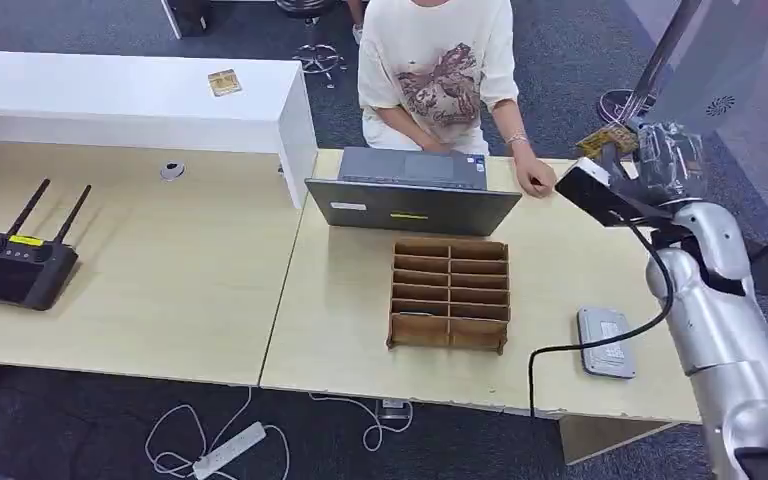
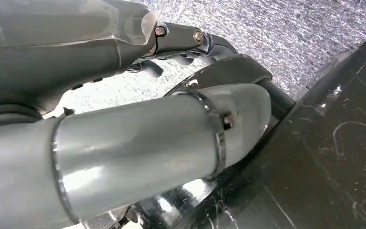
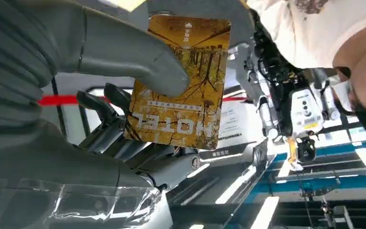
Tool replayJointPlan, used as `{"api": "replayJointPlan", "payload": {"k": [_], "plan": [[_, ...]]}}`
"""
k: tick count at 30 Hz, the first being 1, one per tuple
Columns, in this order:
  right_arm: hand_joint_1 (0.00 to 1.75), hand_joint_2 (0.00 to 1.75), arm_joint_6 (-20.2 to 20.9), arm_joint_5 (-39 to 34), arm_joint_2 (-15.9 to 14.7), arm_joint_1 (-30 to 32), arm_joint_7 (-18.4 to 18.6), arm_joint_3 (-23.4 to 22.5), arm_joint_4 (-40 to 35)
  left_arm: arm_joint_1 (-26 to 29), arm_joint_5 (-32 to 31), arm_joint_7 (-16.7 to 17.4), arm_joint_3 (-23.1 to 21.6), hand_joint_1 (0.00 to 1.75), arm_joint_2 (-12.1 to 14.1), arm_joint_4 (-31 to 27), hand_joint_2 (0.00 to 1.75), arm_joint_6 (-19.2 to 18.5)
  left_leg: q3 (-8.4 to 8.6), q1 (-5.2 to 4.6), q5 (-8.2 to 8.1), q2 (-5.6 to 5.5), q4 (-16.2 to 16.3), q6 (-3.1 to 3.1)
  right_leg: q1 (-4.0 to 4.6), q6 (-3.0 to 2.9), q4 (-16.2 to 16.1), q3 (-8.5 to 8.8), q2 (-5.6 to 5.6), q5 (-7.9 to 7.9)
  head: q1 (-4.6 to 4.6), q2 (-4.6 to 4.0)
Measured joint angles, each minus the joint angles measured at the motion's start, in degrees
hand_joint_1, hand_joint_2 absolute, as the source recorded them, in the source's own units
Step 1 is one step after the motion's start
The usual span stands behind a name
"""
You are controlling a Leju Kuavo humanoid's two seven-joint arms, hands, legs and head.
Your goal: Pass the card to the sensor for recognition and then transmit it.
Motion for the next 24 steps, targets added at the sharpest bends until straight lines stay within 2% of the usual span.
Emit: {"api": "replayJointPlan", "payload": {"k": [8,13,24], "plan": [[1.75,1.75,0.2,8.0,1.9,-7.0,4.4,5.8,8.0,0.0,-0.1,-0.1,0.0,0.0,0.0,0.0,0.0,-0.1,-0.03,0.01,0.0,-0.02,0.0,-0.01,0.01,0.0,0.0,-0.03,-0.02,0.0,0.04,0.0],[1.75,1.75,1.7,11.5,3.4,-11.4,6.9,8.2,13.4,0.0,-0.4,-0.4,-0.1,0.0,0.1,0.0,0.0,-0.3,-0.04,0.01,0.01,-0.02,0.0,-0.02,0.01,-0.02,0.0,-0.06,-0.01,0.01,0.0,0.0],[1.75,1.75,7.8,15.2,5.9,-19.3,10.0,11.5,22.5,0.0,-0.4,-0.5,-0.1,0.0,0.1,0.0,0.0,-0.6,-0.05,0.0,0.01,-0.02,0.0,-0.02,0.0,-0.02,0.0,-0.09,-0.01,0.01,0.0,0.0]]}}
